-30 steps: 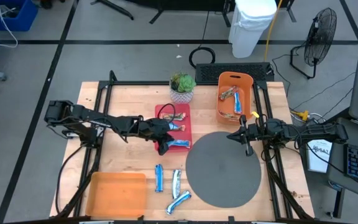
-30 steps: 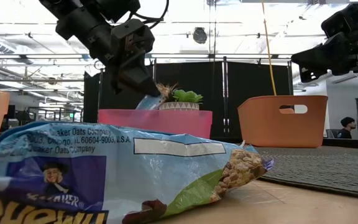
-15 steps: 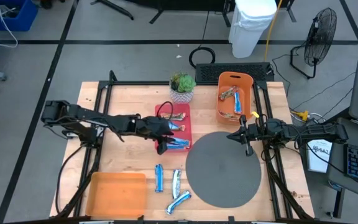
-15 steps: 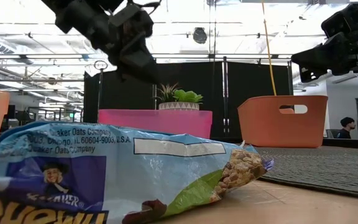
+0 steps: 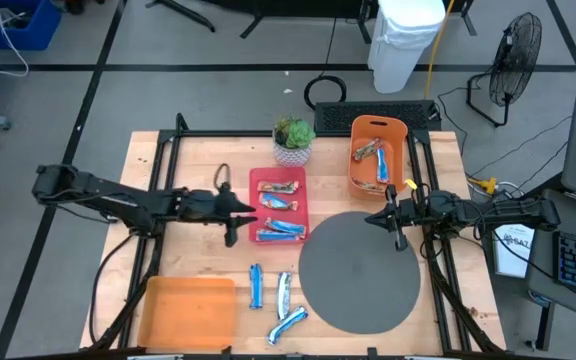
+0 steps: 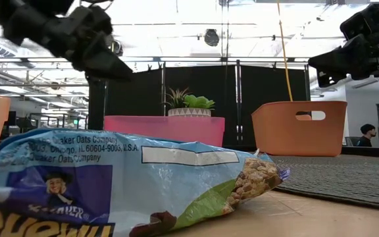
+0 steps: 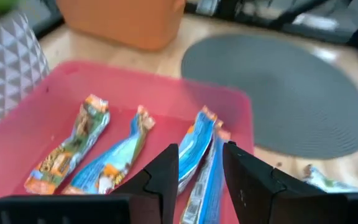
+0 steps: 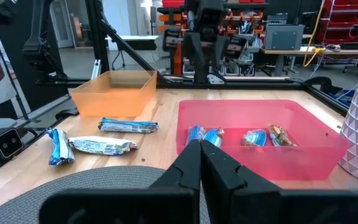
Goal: Pick and place Granola Bars by type
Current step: Put the blue/orange granola bar into the pink bin
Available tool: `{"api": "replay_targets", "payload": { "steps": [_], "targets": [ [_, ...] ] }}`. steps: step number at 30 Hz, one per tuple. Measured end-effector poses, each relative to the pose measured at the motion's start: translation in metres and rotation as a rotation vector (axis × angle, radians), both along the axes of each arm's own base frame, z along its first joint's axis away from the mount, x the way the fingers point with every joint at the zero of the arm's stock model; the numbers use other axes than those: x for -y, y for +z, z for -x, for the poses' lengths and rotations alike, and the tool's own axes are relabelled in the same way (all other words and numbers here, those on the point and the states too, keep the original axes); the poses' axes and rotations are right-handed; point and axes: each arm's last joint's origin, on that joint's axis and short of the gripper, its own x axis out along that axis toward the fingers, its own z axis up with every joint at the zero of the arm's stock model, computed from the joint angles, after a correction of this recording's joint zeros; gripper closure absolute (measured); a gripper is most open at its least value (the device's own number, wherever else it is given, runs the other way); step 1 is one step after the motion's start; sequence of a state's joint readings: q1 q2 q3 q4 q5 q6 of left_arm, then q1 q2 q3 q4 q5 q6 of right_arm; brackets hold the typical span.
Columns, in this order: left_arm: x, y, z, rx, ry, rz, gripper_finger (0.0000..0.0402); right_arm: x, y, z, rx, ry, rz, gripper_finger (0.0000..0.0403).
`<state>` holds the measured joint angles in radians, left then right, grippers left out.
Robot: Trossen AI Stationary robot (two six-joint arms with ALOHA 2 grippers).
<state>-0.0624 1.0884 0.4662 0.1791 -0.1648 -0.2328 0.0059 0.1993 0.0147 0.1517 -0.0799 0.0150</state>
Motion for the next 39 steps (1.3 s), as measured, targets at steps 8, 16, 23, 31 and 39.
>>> {"api": "replay_targets", "payload": {
  "steps": [8, 16, 23, 31, 39],
  "targets": [
    [-0.002, -0.008, 0.043, 0.224, -0.012, 0.001, 0.0275, 0.0, 0.0, 0.0, -0.001, 0.0, 0.0, 0.0403],
    [0.0, -0.016, 0.068, 0.411, -0.144, -0.008, 0.0275, 0.0, 0.0, 0.0, 0.002, 0.0, -0.005, 0.0403],
    [-0.001, -0.029, 0.078, 0.439, -0.153, -0.01, 0.0275, 0.0, 0.013, 0.0, 0.117, 0.003, -0.204, 0.0403],
    [-0.001, -0.037, 0.083, 0.423, -0.171, -0.03, 0.0275, 0.0, 0.032, 0.004, 0.319, 0.03, -0.253, 0.0403],
    [0.0, -0.034, 0.084, 0.454, -0.212, -0.046, 0.0275, 0.0, 0.033, 0.003, 0.323, 0.033, -0.274, 0.0403]
  ]
}}
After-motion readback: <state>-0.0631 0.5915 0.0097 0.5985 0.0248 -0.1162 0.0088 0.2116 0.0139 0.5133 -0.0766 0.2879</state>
